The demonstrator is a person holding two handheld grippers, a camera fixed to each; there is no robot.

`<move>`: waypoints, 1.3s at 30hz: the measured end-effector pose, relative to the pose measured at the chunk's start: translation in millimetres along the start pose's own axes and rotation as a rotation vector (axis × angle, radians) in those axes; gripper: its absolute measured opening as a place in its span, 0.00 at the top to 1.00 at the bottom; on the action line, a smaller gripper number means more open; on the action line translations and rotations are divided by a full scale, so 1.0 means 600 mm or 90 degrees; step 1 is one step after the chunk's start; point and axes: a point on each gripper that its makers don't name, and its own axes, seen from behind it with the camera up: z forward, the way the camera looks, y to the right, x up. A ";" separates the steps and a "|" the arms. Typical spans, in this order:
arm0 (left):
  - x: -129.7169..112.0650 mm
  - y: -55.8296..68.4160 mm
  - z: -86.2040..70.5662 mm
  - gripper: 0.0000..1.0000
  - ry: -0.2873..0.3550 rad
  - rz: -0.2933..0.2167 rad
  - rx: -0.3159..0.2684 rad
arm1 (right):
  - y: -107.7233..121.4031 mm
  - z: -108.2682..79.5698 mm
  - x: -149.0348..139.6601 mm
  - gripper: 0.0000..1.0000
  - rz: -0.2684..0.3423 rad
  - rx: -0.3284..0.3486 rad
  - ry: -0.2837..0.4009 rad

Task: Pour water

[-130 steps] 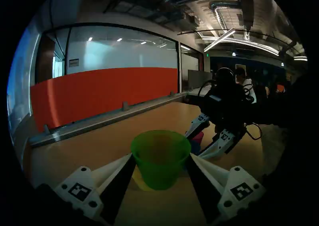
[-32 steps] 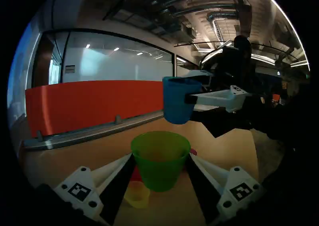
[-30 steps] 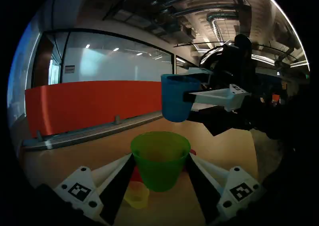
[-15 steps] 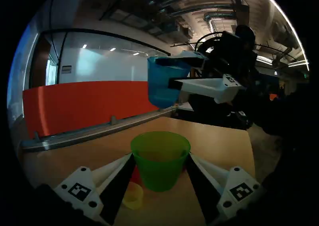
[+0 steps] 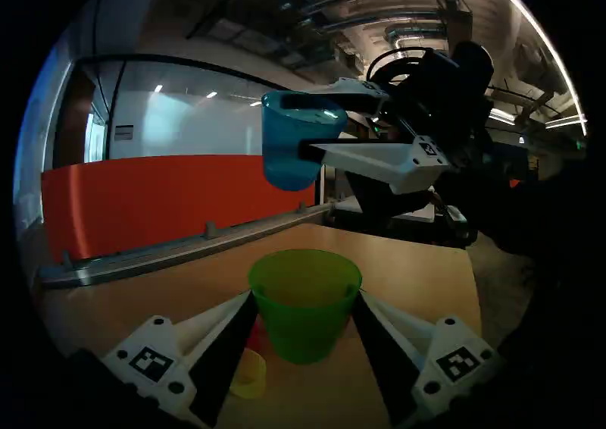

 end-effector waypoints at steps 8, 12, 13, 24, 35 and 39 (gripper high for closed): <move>0.001 0.002 0.000 0.16 -0.001 0.004 0.000 | 0.014 0.006 0.003 0.09 -0.063 -0.012 -0.007; 0.002 0.003 -0.001 0.16 0.000 0.001 -0.002 | 0.025 0.009 0.005 0.09 -0.090 -0.022 -0.009; 0.003 0.003 0.000 0.16 0.000 0.001 -0.002 | 0.026 0.009 0.005 0.09 -0.095 -0.023 -0.010; 0.008 0.010 0.002 0.16 0.005 0.003 -0.007 | 0.032 0.015 0.004 0.09 -0.168 -0.024 -0.022; 0.018 0.019 0.004 0.16 0.018 0.001 -0.016 | 0.039 0.020 0.004 0.09 -0.229 -0.027 -0.031; 0.020 0.020 0.005 0.16 0.023 -0.002 -0.017 | 0.036 0.023 0.005 0.09 -0.245 -0.027 -0.032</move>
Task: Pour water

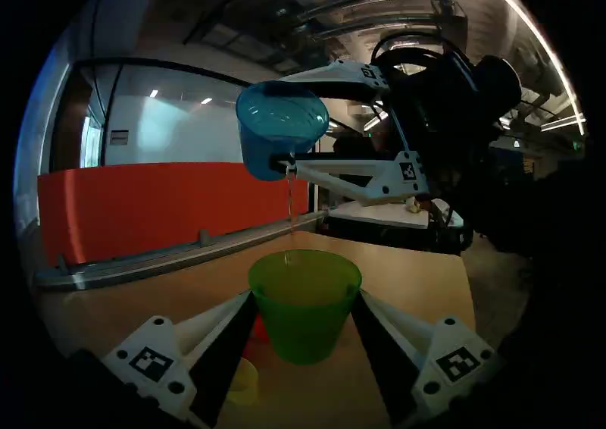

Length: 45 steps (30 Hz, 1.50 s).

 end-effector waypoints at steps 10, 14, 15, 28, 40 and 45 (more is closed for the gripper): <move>0.000 -0.002 -0.001 0.16 0.003 -0.004 0.000 | 0.003 0.006 0.001 0.09 -0.038 -0.005 -0.004; 0.000 -0.002 -0.002 0.16 0.002 -0.002 0.001 | 0.009 0.007 -0.001 0.09 -0.054 -0.010 -0.007; -0.001 -0.002 -0.003 0.16 0.002 -0.002 0.000 | 0.011 0.007 -0.001 0.09 -0.058 -0.012 -0.007; 0.002 0.000 -0.006 0.16 0.000 0.004 0.001 | 0.026 0.003 0.002 0.09 -0.089 -0.023 -0.009; 0.005 0.005 -0.003 0.17 0.002 0.015 0.001 | 0.036 -0.001 0.008 0.09 -0.112 -0.028 -0.006; 0.008 0.009 -0.002 0.17 0.003 0.017 -0.001 | 0.043 -0.004 0.013 0.09 -0.128 -0.032 -0.004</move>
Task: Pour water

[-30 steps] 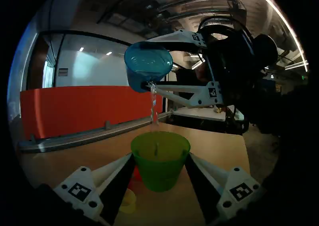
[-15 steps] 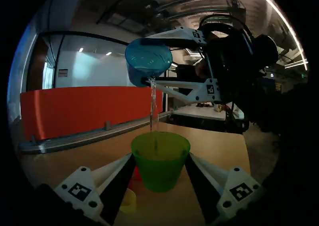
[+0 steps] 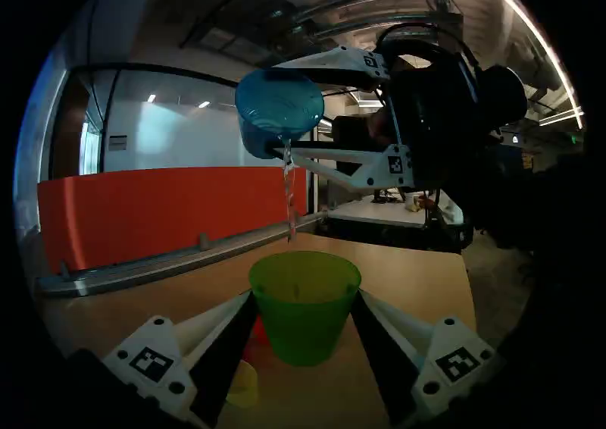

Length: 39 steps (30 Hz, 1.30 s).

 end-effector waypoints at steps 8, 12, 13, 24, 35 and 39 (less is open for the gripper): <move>0.003 0.005 0.002 0.17 0.000 0.004 -0.002 | 0.006 -0.006 0.004 0.09 -0.023 -0.001 0.000; 0.005 0.006 0.003 0.17 0.000 0.005 -0.002 | 0.009 -0.009 0.007 0.09 -0.034 -0.004 0.000; 0.005 0.007 0.003 0.17 0.000 0.005 -0.003 | 0.010 -0.010 0.008 0.09 -0.036 -0.005 0.001; 0.011 0.016 0.002 0.17 0.001 0.008 -0.006 | 0.021 -0.017 0.014 0.09 -0.062 -0.016 0.000; 0.015 0.019 0.001 0.17 0.004 0.009 -0.007 | 0.027 -0.020 0.023 0.09 -0.092 -0.019 0.004; 0.015 0.020 0.001 0.17 0.005 0.008 -0.007 | 0.026 -0.020 0.022 0.09 -0.105 -0.014 0.002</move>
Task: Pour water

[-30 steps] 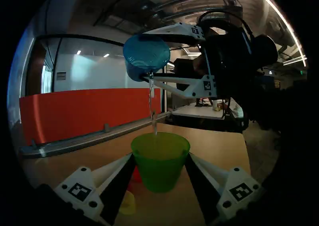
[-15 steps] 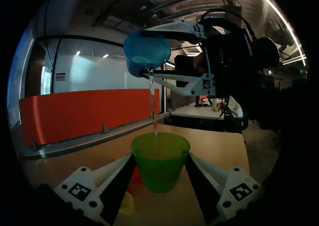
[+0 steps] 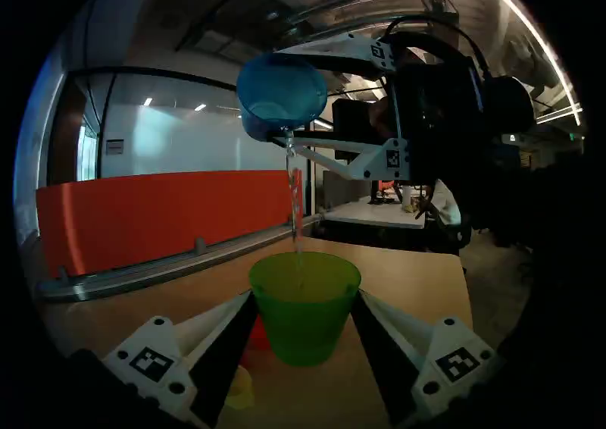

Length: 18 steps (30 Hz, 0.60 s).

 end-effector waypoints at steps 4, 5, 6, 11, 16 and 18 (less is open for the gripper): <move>0.000 0.001 0.000 0.17 0.000 0.001 -0.001 | -0.001 0.000 0.001 0.09 -0.010 0.002 0.000; 0.000 0.002 0.000 0.17 0.000 0.002 -0.001 | -0.001 0.000 0.001 0.09 -0.013 0.003 0.000; 0.000 0.002 0.000 0.17 0.000 0.002 -0.001 | -0.001 0.000 0.001 0.09 -0.016 0.003 0.000; 0.000 0.002 -0.002 0.17 0.001 0.001 -0.003 | -0.001 0.002 0.003 0.09 -0.028 0.001 0.001; 0.002 0.000 -0.002 0.17 0.001 0.004 -0.002 | 0.001 0.004 0.008 0.09 -0.041 -0.001 0.004; 0.002 0.000 -0.002 0.17 0.001 0.003 -0.002 | 0.003 0.004 0.009 0.09 -0.047 -0.003 0.005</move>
